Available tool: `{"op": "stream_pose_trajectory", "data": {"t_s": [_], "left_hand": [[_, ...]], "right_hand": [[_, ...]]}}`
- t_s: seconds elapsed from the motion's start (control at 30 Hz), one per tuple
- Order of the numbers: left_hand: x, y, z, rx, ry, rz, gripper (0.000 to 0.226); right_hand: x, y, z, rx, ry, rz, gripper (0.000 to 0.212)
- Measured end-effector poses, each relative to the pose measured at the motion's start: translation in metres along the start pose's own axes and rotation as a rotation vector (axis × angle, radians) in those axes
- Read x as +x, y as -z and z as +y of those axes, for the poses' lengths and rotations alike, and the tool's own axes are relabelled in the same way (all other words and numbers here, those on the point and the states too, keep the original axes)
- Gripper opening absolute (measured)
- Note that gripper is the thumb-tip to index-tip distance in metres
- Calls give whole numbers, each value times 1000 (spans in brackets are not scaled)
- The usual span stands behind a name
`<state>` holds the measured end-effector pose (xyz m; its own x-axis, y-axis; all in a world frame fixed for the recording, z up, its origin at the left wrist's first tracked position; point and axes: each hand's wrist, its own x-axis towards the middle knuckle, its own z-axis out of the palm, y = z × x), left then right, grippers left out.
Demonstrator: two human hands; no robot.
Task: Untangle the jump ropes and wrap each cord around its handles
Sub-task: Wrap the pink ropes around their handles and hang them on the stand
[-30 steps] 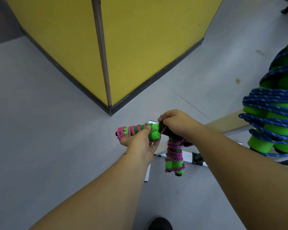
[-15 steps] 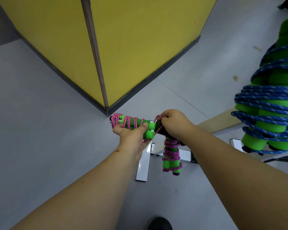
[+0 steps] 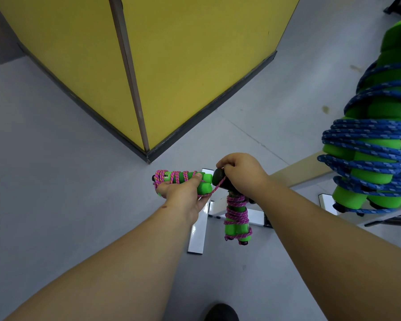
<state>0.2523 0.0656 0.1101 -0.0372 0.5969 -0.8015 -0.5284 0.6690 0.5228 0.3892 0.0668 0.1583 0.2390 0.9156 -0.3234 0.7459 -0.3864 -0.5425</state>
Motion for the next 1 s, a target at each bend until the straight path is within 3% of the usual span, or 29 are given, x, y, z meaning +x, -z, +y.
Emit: {"op": "stream_pose_trajectory", "data": {"t_s": [0.13,0.4,0.57,0.67,0.77,0.9,1.0], "left_hand": [[2,3,-7,11,2,-4,69],[2,17,-29,65,93,-112,72],[4,15,-37,-51,105,-53,74],[6,18,-35,-111,119,-49,73],[2,19,-31,-149,174,-64,61],[-11,17,-28,-222,310,-142,11],[-23,8,-22,-294,340,-142,9]], "right_hand": [[2,-3,1,-71,-19,-5,39],[-5,13,2,-245,-5,-183,38],[-7,10,6,-382,66,-184,34],[-9,10,5,-294,15,-157,45],[-11,11,5,-144,-38,-151,53],[-13,12,6,-57,-63,-157,56],[-12,11,8,-50,-73,-150,55]]}}
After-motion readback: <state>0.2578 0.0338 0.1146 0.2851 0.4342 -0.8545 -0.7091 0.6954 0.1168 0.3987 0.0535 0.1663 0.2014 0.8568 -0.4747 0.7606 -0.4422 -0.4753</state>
